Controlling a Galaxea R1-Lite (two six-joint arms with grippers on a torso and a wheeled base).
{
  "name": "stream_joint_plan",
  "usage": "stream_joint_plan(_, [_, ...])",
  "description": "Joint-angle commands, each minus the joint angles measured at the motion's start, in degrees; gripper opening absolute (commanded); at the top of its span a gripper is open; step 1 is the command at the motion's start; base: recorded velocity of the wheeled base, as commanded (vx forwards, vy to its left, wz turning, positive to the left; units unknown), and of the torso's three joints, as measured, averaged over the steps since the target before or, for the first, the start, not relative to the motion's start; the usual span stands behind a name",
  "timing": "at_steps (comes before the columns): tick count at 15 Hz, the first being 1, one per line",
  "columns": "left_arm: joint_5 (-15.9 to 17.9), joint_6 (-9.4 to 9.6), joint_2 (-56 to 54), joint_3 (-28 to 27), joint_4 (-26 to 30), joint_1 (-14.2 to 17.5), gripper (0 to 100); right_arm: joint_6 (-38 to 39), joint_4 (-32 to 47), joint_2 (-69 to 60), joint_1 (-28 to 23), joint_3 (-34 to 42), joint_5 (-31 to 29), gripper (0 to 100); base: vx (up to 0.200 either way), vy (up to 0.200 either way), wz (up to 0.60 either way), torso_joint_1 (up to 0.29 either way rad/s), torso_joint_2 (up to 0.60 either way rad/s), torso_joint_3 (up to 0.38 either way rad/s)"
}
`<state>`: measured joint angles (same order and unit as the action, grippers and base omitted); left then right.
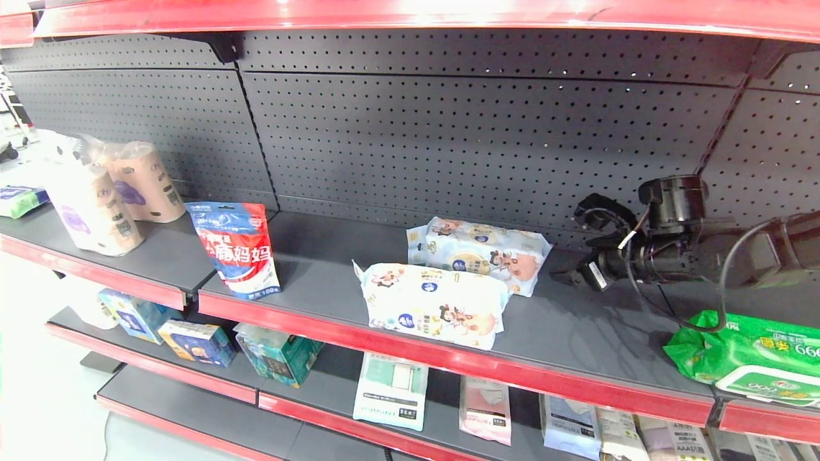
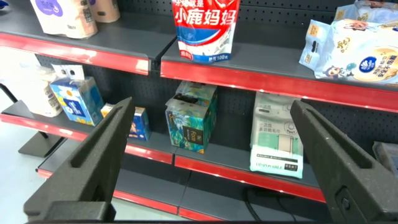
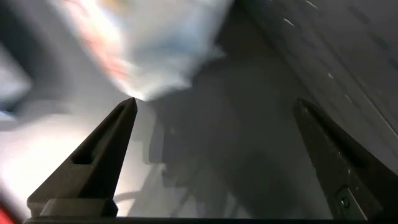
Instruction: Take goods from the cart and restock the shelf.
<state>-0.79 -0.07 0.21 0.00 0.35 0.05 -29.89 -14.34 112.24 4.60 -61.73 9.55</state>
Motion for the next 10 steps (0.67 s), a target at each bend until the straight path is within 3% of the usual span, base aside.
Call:
stream_joint_plan(1, [-0.09,-0.01,-0.03,0.00,0.00,0.04,100,1.24,0.01,-1.15,-1.87,0.12,-1.55,100,0.000,0.000,0.00,0.000,0.00,0.000])
stream_joint_plan(6, [0.00,-0.01,-0.03,0.00,0.00,0.04,100,14.07,-0.17,0.88,-0.46,-1.64,-17.10,100,0.000,0.000,0.00,0.000,0.00,0.000])
stream_joint_plan(10, [-0.09,-0.01,0.06,0.00,0.00,0.04,100,24.97,-0.52,2.99,4.19,-4.36,-21.23,100,0.000,0.000,0.00,0.000,0.00,0.000])
